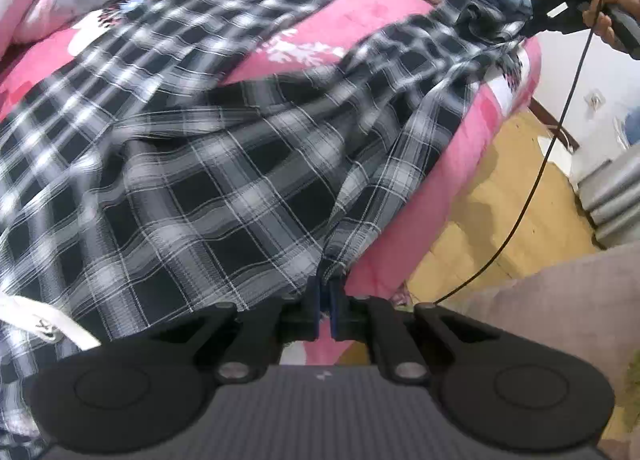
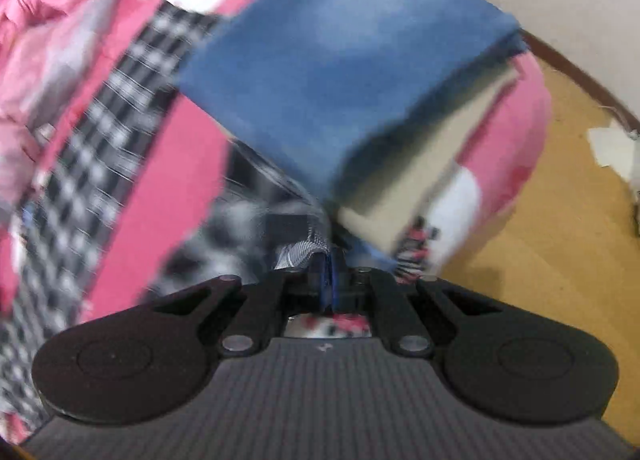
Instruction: Fold clothes
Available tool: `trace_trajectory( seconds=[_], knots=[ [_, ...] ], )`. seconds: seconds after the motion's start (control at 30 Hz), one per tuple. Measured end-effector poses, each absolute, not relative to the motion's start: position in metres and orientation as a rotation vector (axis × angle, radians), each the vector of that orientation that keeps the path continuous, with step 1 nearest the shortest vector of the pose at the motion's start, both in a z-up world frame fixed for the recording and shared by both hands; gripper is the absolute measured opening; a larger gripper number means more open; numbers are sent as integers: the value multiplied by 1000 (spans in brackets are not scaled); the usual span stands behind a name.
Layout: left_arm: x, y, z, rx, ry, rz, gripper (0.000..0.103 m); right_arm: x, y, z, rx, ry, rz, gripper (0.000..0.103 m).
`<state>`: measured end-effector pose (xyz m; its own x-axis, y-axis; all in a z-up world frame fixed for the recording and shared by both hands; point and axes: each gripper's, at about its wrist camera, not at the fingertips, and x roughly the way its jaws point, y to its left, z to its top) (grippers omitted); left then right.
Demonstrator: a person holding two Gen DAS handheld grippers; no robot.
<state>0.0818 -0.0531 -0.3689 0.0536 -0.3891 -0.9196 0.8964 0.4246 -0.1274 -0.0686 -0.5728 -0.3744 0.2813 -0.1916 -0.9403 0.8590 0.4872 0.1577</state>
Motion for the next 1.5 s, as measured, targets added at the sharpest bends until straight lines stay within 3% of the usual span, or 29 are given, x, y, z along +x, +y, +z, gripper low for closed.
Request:
trace_trajectory(
  seconds=[0.17, 0.33, 0.47, 0.73, 0.97, 1.2, 1.27, 1.3, 1.33, 1.5],
  knots=[
    [83, -60, -379, 603, 1142, -1085, 6, -79, -563, -391, 589, 1205, -813, 8],
    [81, -67, -386, 616, 1167, -1098, 9, -73, -538, -370, 327, 1248, -753, 11],
    [77, -70, -386, 584, 1216, -1121, 30, -48, -523, -352, 214, 1197, -628, 26],
    [91, -66, -363, 342, 1384, -1144, 42, 41, -483, -349, 201, 1100, -150, 27],
    [147, -69, -351, 167, 1254, -938, 42, 129, -403, -370, 108, 1142, 404, 27],
    [165, -111, -359, 372, 1025, -924, 44, 157, -324, -406, -144, 1249, 700, 32],
    [165, -121, -364, 446, 972, -945, 45, 158, -310, -412, -223, 1260, 737, 24],
    [165, -123, -366, 455, 964, -948, 45, 158, -308, -413, -247, 1257, 740, 5],
    [166, -125, -368, 464, 957, -951, 45, 158, -306, -410, -258, 1250, 741, 1],
    [168, -122, -372, 463, 930, -917, 46, 164, -307, -375, -269, 1156, 675, 1]
  ],
)
